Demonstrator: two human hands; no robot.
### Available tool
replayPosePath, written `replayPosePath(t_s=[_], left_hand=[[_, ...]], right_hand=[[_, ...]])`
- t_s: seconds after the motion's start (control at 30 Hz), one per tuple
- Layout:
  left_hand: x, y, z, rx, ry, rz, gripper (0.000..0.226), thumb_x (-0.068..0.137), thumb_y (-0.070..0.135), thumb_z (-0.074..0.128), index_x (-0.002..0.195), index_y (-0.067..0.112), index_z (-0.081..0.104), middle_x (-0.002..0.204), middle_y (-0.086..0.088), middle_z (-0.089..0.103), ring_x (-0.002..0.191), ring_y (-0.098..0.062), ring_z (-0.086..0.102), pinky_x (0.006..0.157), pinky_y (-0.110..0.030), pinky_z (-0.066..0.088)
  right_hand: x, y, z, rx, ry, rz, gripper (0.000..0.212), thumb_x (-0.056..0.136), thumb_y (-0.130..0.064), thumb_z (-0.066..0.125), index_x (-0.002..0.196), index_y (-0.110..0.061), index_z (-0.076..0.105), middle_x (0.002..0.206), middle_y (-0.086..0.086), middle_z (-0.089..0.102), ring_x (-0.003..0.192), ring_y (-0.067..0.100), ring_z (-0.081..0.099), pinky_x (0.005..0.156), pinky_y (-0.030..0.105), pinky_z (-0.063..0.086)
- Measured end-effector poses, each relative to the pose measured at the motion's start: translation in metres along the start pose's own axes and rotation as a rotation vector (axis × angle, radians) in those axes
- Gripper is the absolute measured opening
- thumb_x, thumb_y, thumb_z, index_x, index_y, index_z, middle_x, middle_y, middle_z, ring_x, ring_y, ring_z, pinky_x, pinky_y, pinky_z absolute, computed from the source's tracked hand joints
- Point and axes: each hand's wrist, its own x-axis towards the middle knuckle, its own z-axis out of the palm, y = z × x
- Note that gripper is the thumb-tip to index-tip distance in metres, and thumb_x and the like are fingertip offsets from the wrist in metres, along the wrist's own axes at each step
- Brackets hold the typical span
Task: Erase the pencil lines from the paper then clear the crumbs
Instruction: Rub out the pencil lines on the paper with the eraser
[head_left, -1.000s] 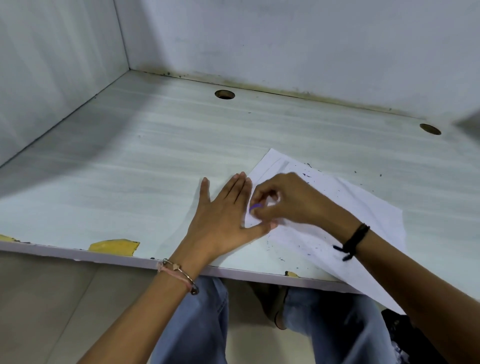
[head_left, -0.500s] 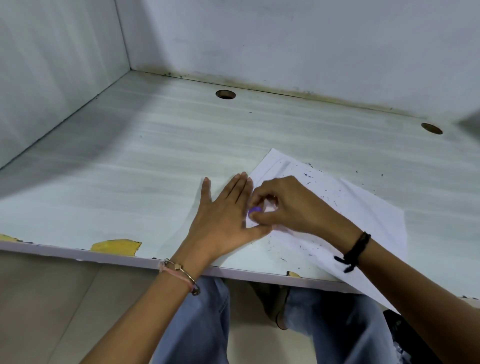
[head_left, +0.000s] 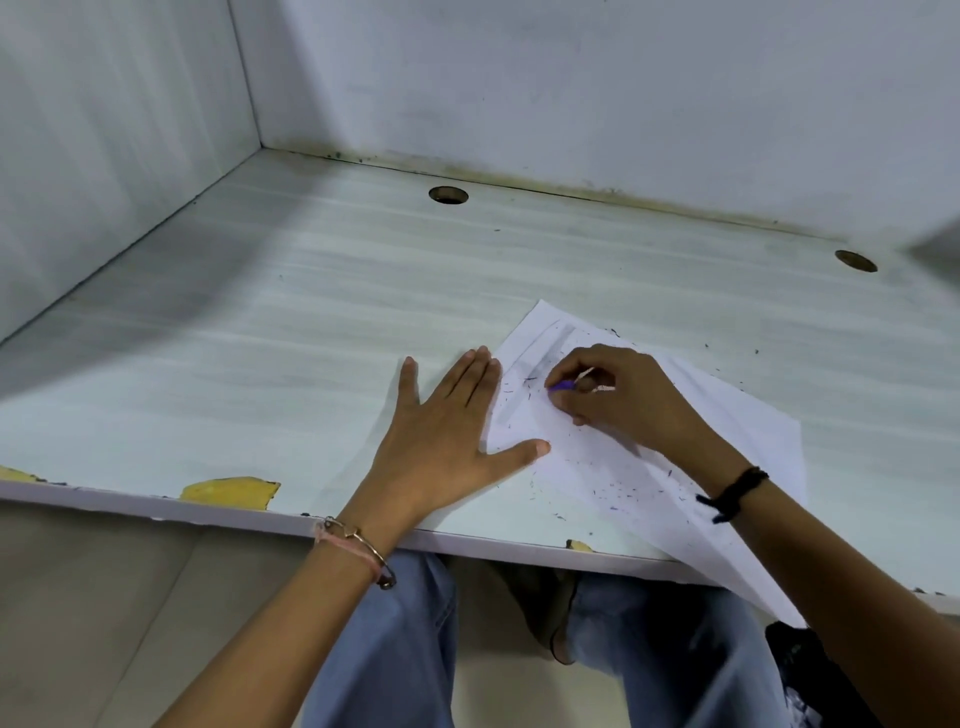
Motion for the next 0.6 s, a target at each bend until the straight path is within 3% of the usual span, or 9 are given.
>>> replayPosePath(t_s=[0.1, 0.2, 0.27, 0.37, 0.47, 0.53, 0.6], left_hand=[[0.002, -0.001, 0.002, -0.037, 0.047, 0.004, 0.093, 0.083, 0.079, 0.016, 0.156, 0.022, 0.009, 0.164, 0.009, 0.0, 0.148, -0.001, -0.01, 0.118, -0.055, -0.01], [0.002, -0.001, 0.003, -0.057, 0.087, -0.003, 0.091, 0.081, 0.083, 0.014, 0.151, 0.024, 0.023, 0.163, 0.009, 0.009, 0.149, -0.002, 0.0, 0.119, -0.055, -0.007], [0.006, 0.001, 0.002, -0.032, 0.103, -0.019, 0.095, 0.076, 0.086, 0.011, 0.145, 0.023, 0.03, 0.159, 0.008, 0.021, 0.148, -0.007, 0.013, 0.118, -0.057, -0.003], [0.018, 0.004, 0.003, 0.038, 0.138, -0.023, 0.098, 0.072, 0.09, 0.01, 0.136, 0.023, 0.039, 0.135, 0.007, 0.039, 0.134, -0.014, 0.033, 0.114, -0.064, 0.009], [0.024, 0.006, 0.005, 0.015, 0.107, -0.015, 0.107, 0.066, 0.095, 0.005, 0.147, 0.03, 0.028, 0.151, 0.004, 0.027, 0.147, -0.018, 0.012, 0.113, -0.067, 0.002], [0.024, 0.006, 0.005, 0.001, 0.028, -0.017, 0.103, 0.071, 0.091, 0.011, 0.155, 0.032, 0.007, 0.164, 0.004, -0.001, 0.15, -0.014, -0.012, 0.113, -0.066, -0.01], [0.024, 0.007, 0.003, 0.027, -0.028, -0.02, 0.102, 0.072, 0.09, 0.012, 0.155, 0.034, -0.007, 0.163, 0.005, -0.017, 0.147, -0.011, -0.022, 0.111, -0.066, -0.014]], right_hand=[[-0.008, 0.004, 0.007, 0.013, 0.018, 0.002, 0.018, 0.079, -0.007, 0.07, 0.081, -0.025, 0.072, 0.091, -0.007, 0.07, 0.079, 0.009, 0.063, 0.073, 0.006, 0.044], [-0.012, 0.003, 0.004, 0.038, -0.002, 0.007, 0.011, 0.083, -0.015, 0.07, 0.083, -0.026, 0.072, 0.089, -0.01, 0.07, 0.082, 0.007, 0.063, 0.073, 0.005, 0.042], [-0.012, 0.003, 0.002, 0.032, -0.026, -0.004, 0.011, 0.084, -0.017, 0.069, 0.084, -0.027, 0.072, 0.087, -0.009, 0.071, 0.083, 0.009, 0.063, 0.075, 0.009, 0.043], [-0.012, 0.002, 0.002, 0.02, -0.028, 0.016, 0.015, 0.082, -0.013, 0.07, 0.088, -0.027, 0.071, 0.087, -0.006, 0.071, 0.081, 0.011, 0.064, 0.078, 0.02, 0.049], [-0.013, 0.001, 0.0, 0.004, -0.038, 0.012, 0.014, 0.079, -0.011, 0.071, 0.081, -0.025, 0.072, 0.084, -0.007, 0.071, 0.081, 0.011, 0.065, 0.079, 0.024, 0.051], [-0.011, 0.002, -0.004, 0.001, -0.045, 0.029, 0.014, 0.078, -0.013, 0.072, 0.078, -0.027, 0.073, 0.082, -0.005, 0.072, 0.08, 0.015, 0.065, 0.078, 0.03, 0.053], [-0.009, 0.001, -0.004, -0.017, -0.038, 0.037, 0.013, 0.078, -0.015, 0.073, 0.078, -0.028, 0.074, 0.079, -0.005, 0.072, 0.079, 0.017, 0.066, 0.074, 0.029, 0.054]])
